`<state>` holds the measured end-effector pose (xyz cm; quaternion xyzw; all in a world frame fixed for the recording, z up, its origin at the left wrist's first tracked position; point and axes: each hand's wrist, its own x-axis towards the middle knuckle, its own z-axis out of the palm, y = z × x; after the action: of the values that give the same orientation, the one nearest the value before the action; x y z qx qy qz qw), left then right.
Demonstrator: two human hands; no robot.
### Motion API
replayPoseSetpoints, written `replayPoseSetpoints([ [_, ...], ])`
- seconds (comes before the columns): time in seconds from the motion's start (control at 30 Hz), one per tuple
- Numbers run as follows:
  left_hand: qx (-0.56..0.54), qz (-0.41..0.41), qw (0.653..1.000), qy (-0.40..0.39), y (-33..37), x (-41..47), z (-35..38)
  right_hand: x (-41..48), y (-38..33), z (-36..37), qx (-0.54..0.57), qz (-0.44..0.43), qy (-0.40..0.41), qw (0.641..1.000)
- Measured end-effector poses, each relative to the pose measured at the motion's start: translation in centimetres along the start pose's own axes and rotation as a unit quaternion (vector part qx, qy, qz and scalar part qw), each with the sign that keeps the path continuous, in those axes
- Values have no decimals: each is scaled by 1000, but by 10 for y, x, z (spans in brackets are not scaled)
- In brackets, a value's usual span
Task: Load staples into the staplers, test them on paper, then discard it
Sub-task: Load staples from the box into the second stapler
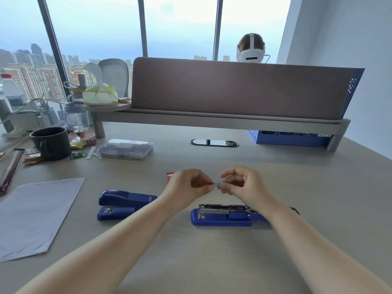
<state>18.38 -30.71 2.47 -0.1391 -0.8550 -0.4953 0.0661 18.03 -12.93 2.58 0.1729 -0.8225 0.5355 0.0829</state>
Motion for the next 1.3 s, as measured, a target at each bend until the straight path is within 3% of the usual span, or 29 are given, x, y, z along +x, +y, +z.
replayPoseSetpoints([
  [0.3,13,40,999,29,-4,-10,4,-4,3,6,-85,8,-26,996],
  [0.57,127,-11,986,-106,-14,-24,-6,-17,-5,1,-128,22,-83,988],
  [1.13,169,22,981,-91,-20,-33,-1,-23,-2,6,-166,4,-116,979],
  [1.3,162,20,982,-93,-19,-34,-1,-25,-5,7,-158,-68,-58,983],
])
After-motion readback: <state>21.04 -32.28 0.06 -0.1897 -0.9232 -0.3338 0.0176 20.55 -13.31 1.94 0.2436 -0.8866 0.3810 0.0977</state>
